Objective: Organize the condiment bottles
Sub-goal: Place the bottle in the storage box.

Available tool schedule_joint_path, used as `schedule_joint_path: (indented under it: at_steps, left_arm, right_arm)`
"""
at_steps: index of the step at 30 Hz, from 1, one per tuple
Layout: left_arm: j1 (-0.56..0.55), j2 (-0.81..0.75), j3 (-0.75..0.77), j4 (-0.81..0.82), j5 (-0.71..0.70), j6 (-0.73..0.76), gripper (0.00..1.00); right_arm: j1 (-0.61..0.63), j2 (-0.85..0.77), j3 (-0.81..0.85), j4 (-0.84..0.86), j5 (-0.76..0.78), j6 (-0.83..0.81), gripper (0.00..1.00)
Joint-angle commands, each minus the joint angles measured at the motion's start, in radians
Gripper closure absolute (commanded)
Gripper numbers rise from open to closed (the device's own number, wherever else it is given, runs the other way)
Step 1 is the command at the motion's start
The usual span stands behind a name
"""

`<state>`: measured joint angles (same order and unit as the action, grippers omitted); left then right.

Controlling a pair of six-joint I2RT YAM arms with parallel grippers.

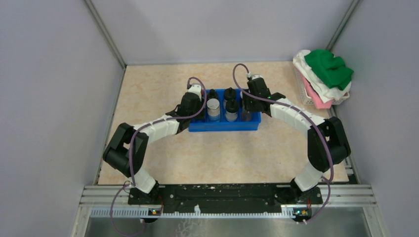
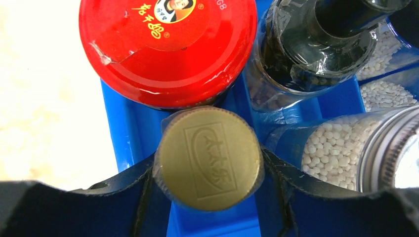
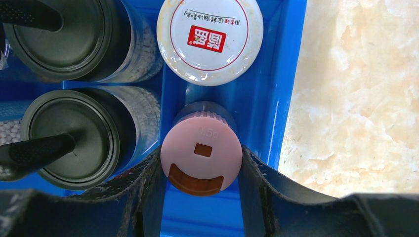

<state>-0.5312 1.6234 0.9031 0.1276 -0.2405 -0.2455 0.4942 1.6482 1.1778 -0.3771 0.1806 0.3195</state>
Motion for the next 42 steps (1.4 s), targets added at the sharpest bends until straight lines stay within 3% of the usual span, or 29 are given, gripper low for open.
schedule_joint_path:
  at_steps: [1, 10, 16, 33, 42]
  left_arm:
    - [0.002, -0.053, 0.019, -0.029, -0.019, -0.007, 0.38]
    - [0.001, -0.099, 0.024, -0.072, -0.024, -0.020, 0.37]
    - [0.001, -0.131, 0.025, -0.089, -0.019, -0.021, 0.37]
    - [-0.007, -0.288, 0.035, -0.218, -0.021, -0.033, 0.37]
    - [-0.010, -0.527, -0.055, -0.350, -0.026, -0.076, 0.37]
  right_arm:
    - [0.004, -0.037, -0.022, -0.041, -0.033, 0.024, 0.58]
    - [0.004, -0.073, -0.022, -0.065, -0.030, 0.033, 0.39]
    - [0.004, -0.096, -0.022, -0.075, -0.026, 0.036, 0.34]
    - [0.004, -0.236, -0.023, -0.135, -0.013, 0.052, 0.33]
    - [0.004, -0.442, -0.139, -0.181, 0.011, 0.059, 0.33]
